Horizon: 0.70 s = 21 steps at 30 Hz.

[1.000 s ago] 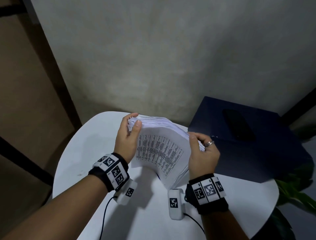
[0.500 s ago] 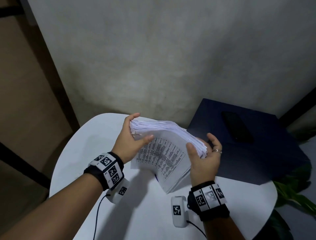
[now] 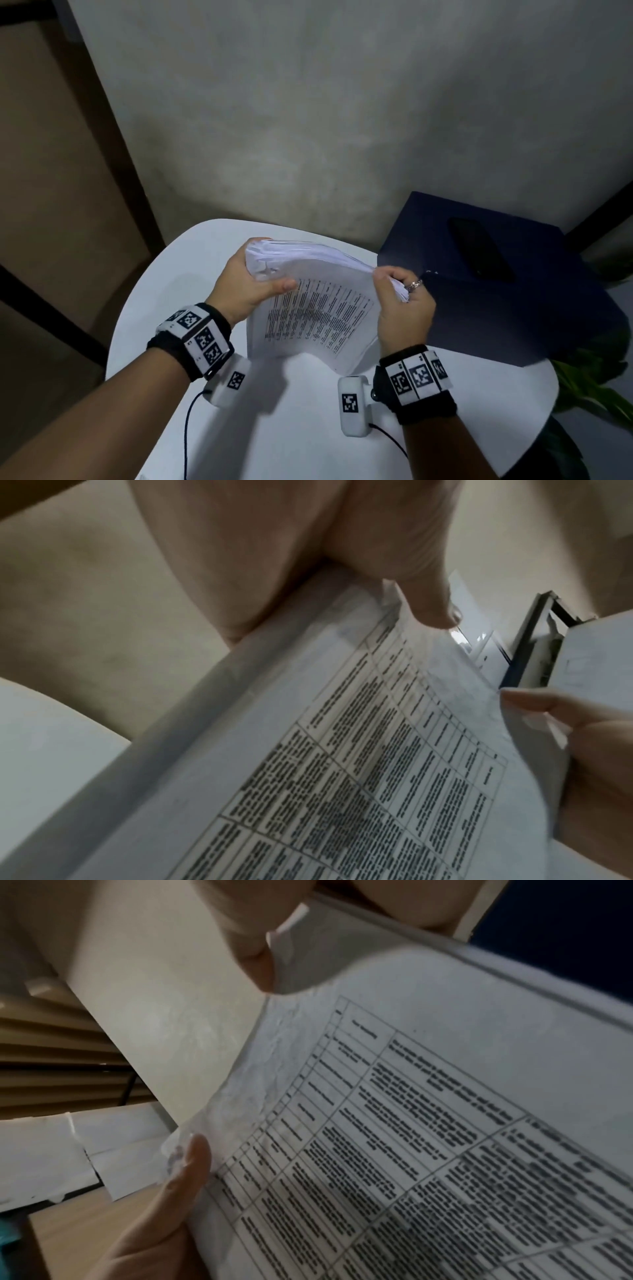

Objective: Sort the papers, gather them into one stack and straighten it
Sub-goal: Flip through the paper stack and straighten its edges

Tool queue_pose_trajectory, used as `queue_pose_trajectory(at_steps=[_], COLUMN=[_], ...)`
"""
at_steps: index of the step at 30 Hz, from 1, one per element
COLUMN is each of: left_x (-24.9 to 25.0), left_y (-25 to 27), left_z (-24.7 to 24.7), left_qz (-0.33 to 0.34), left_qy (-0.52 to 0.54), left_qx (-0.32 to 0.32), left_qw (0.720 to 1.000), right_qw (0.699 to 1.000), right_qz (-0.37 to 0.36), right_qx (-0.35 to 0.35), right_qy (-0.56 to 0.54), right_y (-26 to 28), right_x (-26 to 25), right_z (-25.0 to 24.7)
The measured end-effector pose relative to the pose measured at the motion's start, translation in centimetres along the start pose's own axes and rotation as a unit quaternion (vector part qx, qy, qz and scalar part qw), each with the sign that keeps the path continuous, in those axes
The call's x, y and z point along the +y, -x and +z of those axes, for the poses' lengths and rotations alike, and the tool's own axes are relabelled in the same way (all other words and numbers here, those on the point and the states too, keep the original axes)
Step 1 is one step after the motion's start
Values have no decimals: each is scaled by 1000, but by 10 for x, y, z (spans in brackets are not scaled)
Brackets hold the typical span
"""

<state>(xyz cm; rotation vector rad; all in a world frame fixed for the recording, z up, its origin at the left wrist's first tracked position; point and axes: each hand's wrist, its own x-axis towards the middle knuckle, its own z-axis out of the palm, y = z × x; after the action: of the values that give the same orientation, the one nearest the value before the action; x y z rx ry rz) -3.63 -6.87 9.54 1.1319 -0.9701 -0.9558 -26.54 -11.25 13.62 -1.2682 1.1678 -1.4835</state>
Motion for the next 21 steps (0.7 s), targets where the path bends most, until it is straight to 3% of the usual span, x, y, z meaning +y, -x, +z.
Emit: queue_pose_trajectory(at_steps=[4, 8, 13, 17, 21], left_x=[3, 5, 12, 10, 9], left_y=[4, 11, 14, 13, 6], left_z=[6, 12, 25, 14, 10], left_qz=[11, 59, 100, 50, 29], left_qy=[-6, -32, -67, -81, -98], left_qx=[23, 84, 165, 63, 76], left_qw=[1000, 994, 979, 994, 992], right_qw=[999, 995, 999, 999, 995], right_qz=[-26, -1, -14, 38, 60], right_qx=[31, 93, 5, -33, -76], right_qy=[9, -40, -36, 9, 8], right_y=[-4, -8, 3, 3, 2], right_x=[-1, 2, 4, 13, 17], right_z=[3, 4, 0, -7, -7])
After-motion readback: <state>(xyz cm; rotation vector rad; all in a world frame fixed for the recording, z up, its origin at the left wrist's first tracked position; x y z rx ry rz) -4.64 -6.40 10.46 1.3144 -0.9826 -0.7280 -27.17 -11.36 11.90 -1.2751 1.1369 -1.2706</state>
